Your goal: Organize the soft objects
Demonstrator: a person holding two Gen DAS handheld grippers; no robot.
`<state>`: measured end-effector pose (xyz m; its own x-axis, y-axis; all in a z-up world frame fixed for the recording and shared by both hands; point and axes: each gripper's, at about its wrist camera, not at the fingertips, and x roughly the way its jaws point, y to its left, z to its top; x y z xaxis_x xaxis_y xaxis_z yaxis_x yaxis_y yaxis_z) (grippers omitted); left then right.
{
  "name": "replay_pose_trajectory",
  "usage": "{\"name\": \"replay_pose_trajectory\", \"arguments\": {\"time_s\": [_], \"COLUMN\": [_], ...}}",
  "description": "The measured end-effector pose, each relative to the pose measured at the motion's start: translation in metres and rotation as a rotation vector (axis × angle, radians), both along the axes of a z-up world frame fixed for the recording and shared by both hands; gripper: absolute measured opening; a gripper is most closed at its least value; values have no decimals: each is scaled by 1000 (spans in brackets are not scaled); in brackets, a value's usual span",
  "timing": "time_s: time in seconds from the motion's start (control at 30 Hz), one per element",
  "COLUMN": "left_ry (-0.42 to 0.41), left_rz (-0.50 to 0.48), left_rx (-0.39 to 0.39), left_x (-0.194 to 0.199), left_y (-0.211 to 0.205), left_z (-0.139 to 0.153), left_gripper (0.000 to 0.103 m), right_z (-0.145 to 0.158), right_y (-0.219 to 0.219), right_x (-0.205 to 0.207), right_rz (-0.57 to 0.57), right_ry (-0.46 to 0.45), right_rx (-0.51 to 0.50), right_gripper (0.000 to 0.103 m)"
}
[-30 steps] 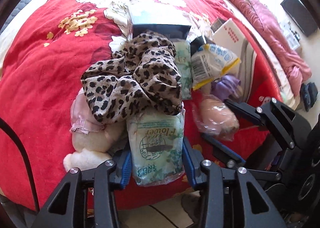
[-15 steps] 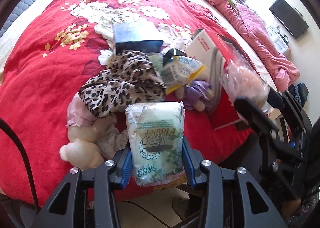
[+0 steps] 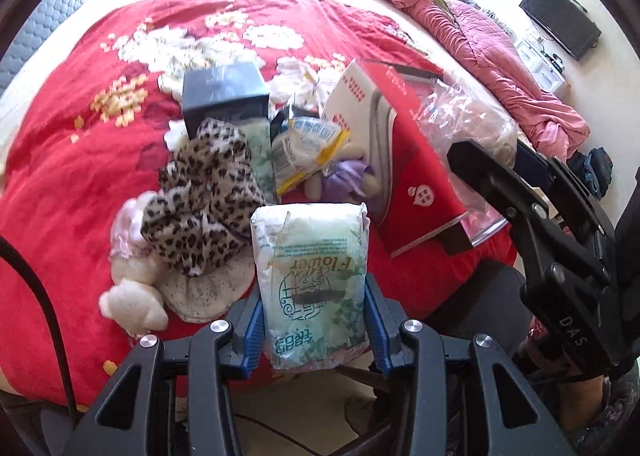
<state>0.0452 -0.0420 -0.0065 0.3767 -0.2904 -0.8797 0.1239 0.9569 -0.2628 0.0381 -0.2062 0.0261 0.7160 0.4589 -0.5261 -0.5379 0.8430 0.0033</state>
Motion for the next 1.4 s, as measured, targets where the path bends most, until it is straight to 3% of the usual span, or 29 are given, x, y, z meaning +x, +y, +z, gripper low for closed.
{"name": "replay_pose_trajectory", "arguments": {"time_s": [0.1,0.53,0.97,1.4], "left_ry": [-43,-130,-184,-227], "left_rz": [10,47,-38,-119], "left_rx": [42,82,110,146], "left_x": [-1,10,29,49], "left_y": [-4,-16,-72,-129], "left_z": [11,43,65,78], "left_gripper": [44,44,44,44], "right_z": [3,18,22,11], "right_y": [-5,-27,-74,-146], "right_x": [-1,-2,9,23], "right_rz": [-12,-70,-213,-435], "right_ry": [-5,-20,18,59], "right_rx": [19,109,224,300], "right_gripper": [46,46,46,46]}}
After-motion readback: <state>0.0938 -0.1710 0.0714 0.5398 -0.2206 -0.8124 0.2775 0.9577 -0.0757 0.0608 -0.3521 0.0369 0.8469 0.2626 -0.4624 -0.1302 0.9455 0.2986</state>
